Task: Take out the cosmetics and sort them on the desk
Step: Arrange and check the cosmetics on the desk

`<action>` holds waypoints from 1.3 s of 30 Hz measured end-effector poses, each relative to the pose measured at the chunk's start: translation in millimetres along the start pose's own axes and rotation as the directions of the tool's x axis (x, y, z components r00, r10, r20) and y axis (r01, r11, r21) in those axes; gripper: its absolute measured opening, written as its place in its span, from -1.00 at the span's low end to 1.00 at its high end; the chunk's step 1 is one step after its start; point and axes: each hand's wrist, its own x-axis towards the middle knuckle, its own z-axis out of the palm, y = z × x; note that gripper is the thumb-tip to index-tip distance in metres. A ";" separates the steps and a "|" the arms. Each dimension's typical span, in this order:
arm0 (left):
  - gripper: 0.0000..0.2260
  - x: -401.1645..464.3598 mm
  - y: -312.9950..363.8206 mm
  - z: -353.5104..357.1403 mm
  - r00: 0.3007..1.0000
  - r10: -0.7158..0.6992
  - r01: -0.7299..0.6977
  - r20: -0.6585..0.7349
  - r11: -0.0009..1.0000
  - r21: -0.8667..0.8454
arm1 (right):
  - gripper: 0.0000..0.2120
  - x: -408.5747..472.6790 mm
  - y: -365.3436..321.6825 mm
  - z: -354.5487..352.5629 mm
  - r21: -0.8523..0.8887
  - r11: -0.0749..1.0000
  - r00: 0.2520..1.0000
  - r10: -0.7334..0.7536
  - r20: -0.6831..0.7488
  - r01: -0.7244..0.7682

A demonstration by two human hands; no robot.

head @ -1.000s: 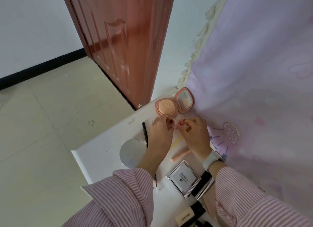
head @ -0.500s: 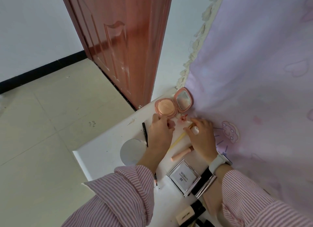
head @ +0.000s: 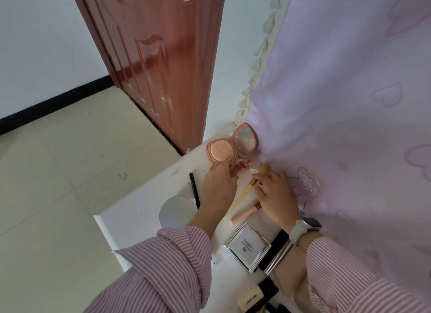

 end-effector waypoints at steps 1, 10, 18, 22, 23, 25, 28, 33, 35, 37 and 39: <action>-0.82 -0.4 -0.2 0.3 1.000 0.002 -0.002 -0.008 1.000 -0.005 | -0.81 1.3 0.8 0.2 -0.011 1.000 1.000 -0.026 0.000 0.026; -0.84 -5.8 -2.0 -1.8 0.999 -0.007 0.006 -0.034 1.000 -0.026 | -0.74 2.3 1.4 6.8 0.017 1.000 0.990 -0.010 0.141 0.008; -0.64 -12.1 3.7 -10.8 1.000 0.002 -0.001 0.013 0.999 -0.052 | -0.62 -1.1 0.4 -1.5 0.121 0.989 0.980 0.056 0.192 -0.080; -0.47 -31.3 6.5 -24.0 0.999 0.015 -0.012 0.039 0.998 -0.061 | -0.73 -15.3 -6.0 -9.2 0.231 0.967 0.993 0.095 0.073 -0.110; -0.48 -38.2 5.3 -30.1 1.000 0.021 -0.020 0.013 0.998 -0.060 | -0.78 -20.4 -10.9 -12.0 0.267 0.957 0.993 0.111 0.029 -0.114; -0.56 -52.4 -2.9 -44.8 0.995 0.039 -0.044 -0.095 0.997 -0.061 | -0.83 -31.2 -26.5 -16.9 0.308 0.948 0.995 0.095 -0.029 -0.081; -0.68 -74.2 -30.4 -66.3 0.962 0.089 -0.102 -0.260 0.994 -0.040 | -0.89 -49.8 -59.9 -16.1 0.224 0.967 0.993 -0.110 -0.048 0.118; -0.47 -102.7 -88.0 -73.0 0.996 0.062 -0.050 -0.068 0.986 0.162 | -0.74 -77.0 -112.5 0.2 -0.113 0.986 0.979 -0.098 0.180 0.120; -0.43 -109.2 -100.6 -69.7 0.996 0.086 -0.080 -0.024 0.978 0.191 | -0.68 -79.3 -122.9 3.7 -0.218 0.971 0.976 -0.057 0.208 0.103; -0.43 -111.2 -105.1 -68.2 0.995 0.101 -0.094 -0.022 0.975 0.200 | -0.71 -78.9 -128.4 7.3 -0.245 0.967 0.983 -0.022 0.181 0.067; -0.43 -109.7 -106.1 -68.4 0.995 0.098 -0.090 -0.027 0.976 0.196 | -0.77 -76.2 -130.2 10.1 -0.235 0.972 0.984 0.014 0.180 0.029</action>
